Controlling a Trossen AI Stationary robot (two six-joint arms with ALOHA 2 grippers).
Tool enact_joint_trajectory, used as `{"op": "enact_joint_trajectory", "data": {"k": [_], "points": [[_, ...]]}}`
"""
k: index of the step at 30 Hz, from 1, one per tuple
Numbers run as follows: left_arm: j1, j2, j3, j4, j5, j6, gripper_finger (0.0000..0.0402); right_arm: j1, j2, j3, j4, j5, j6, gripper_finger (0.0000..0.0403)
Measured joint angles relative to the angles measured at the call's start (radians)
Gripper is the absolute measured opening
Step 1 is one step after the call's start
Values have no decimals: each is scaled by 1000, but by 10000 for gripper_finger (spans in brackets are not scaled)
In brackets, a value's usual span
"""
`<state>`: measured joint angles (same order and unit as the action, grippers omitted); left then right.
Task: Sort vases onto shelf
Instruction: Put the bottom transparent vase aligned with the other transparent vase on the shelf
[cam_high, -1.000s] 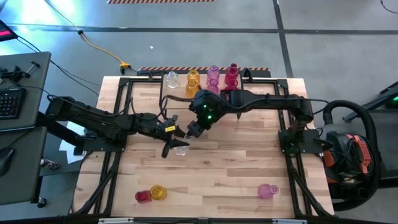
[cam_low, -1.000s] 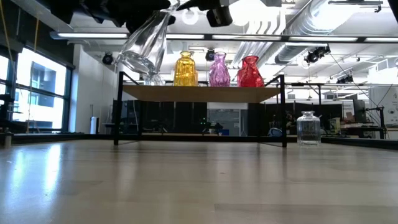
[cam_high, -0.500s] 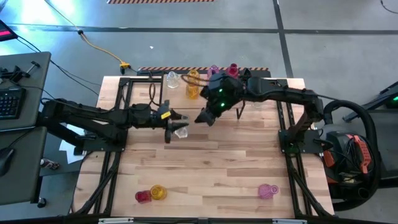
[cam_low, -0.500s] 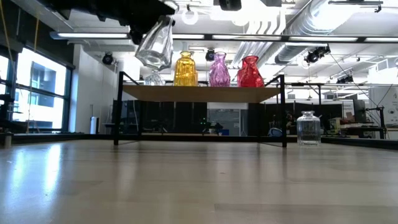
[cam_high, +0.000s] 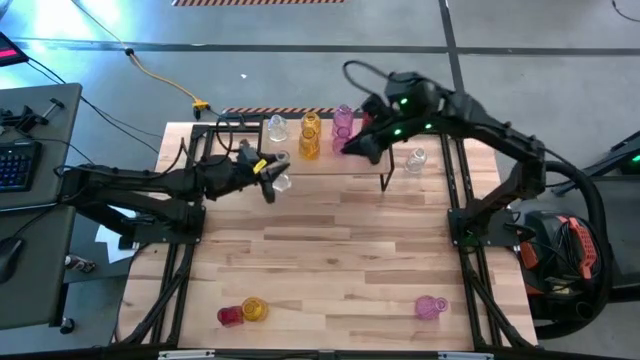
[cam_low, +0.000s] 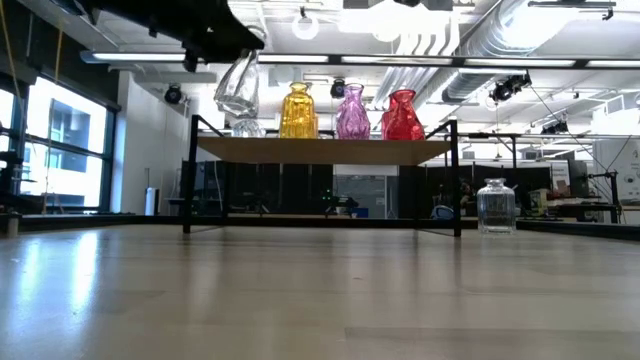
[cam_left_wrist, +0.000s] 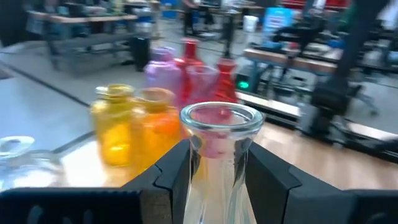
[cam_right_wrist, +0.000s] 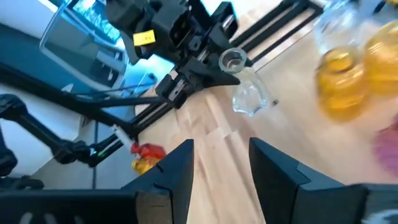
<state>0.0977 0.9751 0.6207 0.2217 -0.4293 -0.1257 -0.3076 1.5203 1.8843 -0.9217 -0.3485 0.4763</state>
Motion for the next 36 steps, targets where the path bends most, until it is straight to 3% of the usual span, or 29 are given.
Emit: {"op": "enact_joint_trajectory", "data": {"k": [10, 14, 22, 28, 36], "points": [[69, -1, 0, 10, -201, -4, 117, -113, -80, 0, -36, 1, -136, 135], [97, 2, -6, 40, -234, -23, 117, -140, -85, 0, -45, 2, -185, 135], [111, 14, -130, 348, -221, 11, 117, -175, -81, 0, -87, 3, -235, 135], [111, 20, -156, 377, -205, 34, 117, -184, -81, 0, -90, 3, -243, 135], [134, 117, -157, 430, -178, 60, 117, -184, -81, 0, -89, 1, -250, 135]]}}
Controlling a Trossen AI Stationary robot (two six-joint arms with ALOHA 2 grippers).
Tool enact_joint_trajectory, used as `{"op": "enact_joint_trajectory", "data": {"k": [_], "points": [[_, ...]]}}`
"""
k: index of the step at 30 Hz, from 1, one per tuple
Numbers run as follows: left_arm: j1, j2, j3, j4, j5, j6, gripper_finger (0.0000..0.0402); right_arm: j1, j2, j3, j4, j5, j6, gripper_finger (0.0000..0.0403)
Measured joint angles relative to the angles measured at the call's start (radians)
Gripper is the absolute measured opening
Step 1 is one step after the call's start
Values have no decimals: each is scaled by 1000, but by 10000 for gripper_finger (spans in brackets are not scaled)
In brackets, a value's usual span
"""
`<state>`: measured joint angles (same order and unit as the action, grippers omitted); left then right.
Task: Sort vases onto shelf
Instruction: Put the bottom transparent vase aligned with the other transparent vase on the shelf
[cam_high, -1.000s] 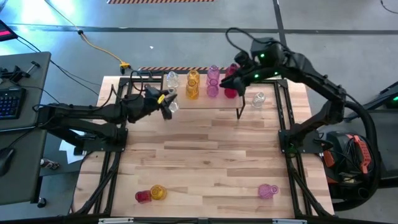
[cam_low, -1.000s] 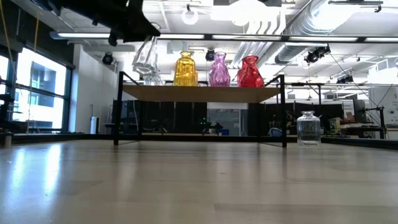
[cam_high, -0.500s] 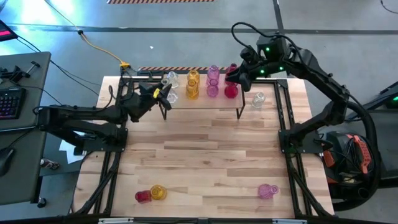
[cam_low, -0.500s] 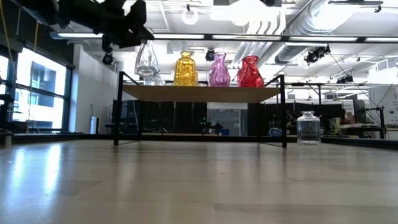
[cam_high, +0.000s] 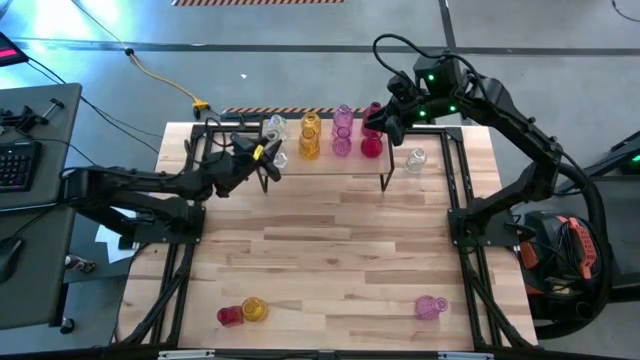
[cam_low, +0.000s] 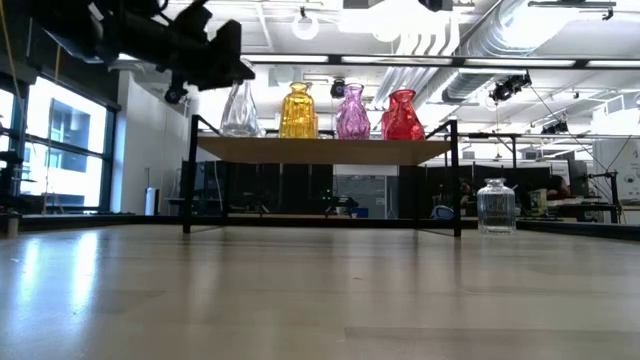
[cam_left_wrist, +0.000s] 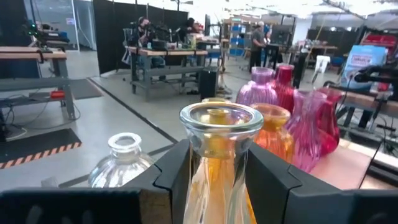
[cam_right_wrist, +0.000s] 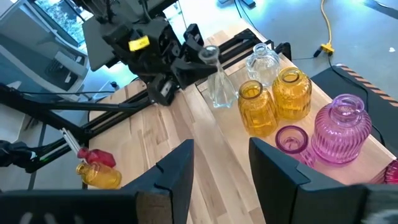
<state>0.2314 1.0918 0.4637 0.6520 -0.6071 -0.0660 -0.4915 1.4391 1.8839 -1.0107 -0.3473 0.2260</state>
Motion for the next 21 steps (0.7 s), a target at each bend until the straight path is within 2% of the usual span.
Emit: {"op": "enact_joint_trajectory", "data": {"k": [7, 21], "points": [[27, 17, 0, 30, -2, 18, 117, 0, 0, 0, -4, 0, -4, 135], [72, 22, 0, 27, 48, 17, 117, 0, -87, -2, -227, 4, -233, 135]]}}
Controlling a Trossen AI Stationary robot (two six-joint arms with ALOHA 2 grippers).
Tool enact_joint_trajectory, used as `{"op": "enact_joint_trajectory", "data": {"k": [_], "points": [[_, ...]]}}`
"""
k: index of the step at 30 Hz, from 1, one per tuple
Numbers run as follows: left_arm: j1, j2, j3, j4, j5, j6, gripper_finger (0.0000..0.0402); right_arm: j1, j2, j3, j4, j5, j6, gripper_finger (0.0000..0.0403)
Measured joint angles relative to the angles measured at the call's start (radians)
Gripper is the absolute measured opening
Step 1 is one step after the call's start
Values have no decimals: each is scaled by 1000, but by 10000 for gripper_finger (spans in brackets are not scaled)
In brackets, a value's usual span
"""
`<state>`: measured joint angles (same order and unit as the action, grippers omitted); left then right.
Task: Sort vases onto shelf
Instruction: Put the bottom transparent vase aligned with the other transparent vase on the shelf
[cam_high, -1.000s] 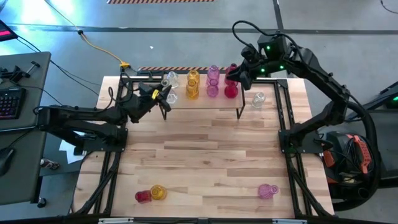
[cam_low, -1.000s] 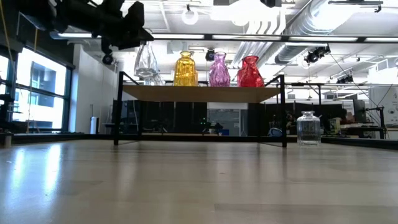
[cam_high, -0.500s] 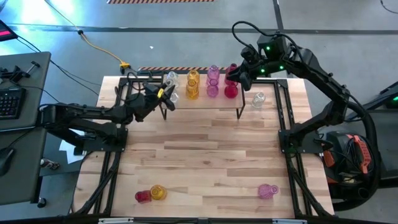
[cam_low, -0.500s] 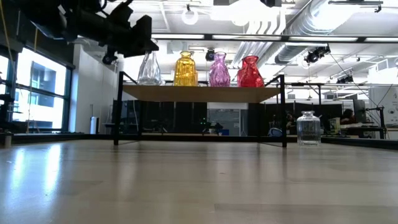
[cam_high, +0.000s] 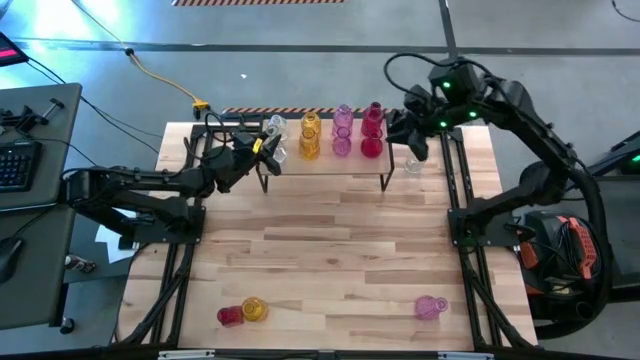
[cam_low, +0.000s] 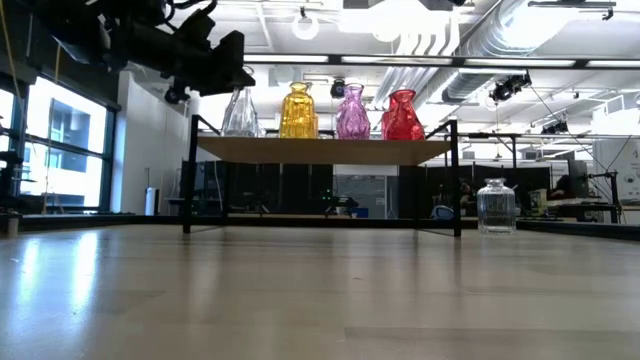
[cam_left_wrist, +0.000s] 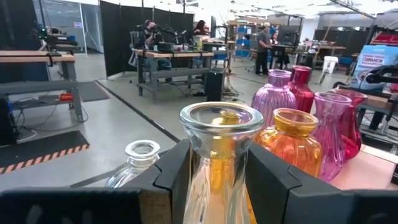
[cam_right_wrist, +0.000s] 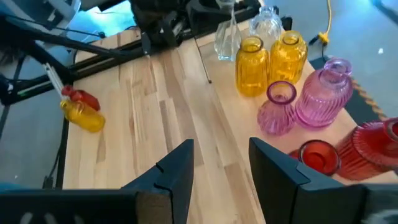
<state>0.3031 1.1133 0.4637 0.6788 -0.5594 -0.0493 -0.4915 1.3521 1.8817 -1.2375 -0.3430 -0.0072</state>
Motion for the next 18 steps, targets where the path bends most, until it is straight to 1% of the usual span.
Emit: {"op": "enact_joint_trajectory", "data": {"k": [2, 4, 6, 8, 13, 18], "points": [[0, 0, 0, 0, 0, 0, 117, 0, -48, -36, 21, 1, -12, 135], [0, 0, 0, 0, 0, 0, 117, -11, -122, -127, 80, 13, -6, 135], [0, 0, 0, 0, 0, 0, 117, -31, -224, -251, 156, 37, 13, 135], [0, 0, 0, 0, 0, 1, 117, -44, -338, -381, 233, 36, 53, 135], [0, 0, 0, 0, -1, 10, 117, -29, -593, -693, 485, -62, 136, 135], [8, 0, 0, 0, -1, 29, 118, -3, -822, -975, 729, -53, 157, 135]]}}
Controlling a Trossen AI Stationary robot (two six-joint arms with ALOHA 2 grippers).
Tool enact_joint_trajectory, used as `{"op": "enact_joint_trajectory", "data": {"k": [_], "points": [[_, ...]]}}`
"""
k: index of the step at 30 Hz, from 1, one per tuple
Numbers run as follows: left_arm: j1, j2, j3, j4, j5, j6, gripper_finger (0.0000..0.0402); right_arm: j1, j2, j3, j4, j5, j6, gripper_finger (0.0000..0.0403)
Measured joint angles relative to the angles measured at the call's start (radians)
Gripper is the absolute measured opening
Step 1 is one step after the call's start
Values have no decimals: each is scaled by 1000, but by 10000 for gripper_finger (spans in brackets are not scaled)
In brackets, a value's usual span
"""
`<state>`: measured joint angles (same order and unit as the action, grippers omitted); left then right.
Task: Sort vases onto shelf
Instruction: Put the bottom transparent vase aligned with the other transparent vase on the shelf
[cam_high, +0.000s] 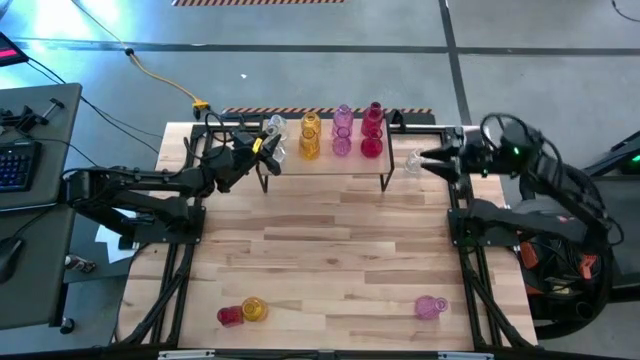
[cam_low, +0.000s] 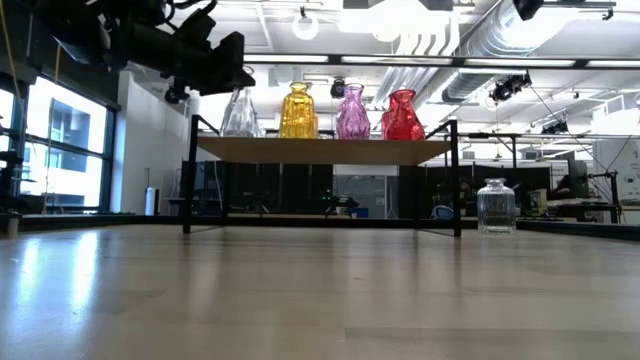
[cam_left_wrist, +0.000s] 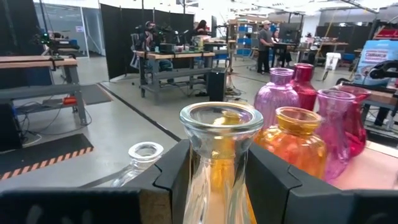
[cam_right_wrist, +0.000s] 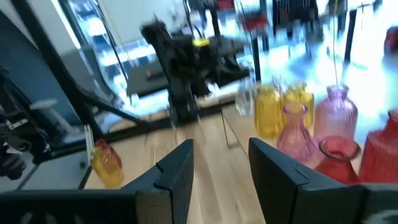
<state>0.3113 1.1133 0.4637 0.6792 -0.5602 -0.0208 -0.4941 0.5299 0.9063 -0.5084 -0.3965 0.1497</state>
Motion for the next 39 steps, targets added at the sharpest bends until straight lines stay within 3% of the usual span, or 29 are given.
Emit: {"op": "enact_joint_trajectory", "data": {"k": [6, 12, 24, 39], "points": [[20, 0, 0, 0, -2, 4, 118, 5, -213, -251, 212, 0, 27, 135], [23, 0, 0, 0, 30, -38, 118, 5, -313, -370, 266, 0, 62, 135], [23, 73, 3, 62, 49, -60, 118, 5, -349, -461, 266, -41, 83, 135], [23, 76, 2, 74, 26, -27, 118, 5, -349, -562, 265, -63, 78, 135]]}}
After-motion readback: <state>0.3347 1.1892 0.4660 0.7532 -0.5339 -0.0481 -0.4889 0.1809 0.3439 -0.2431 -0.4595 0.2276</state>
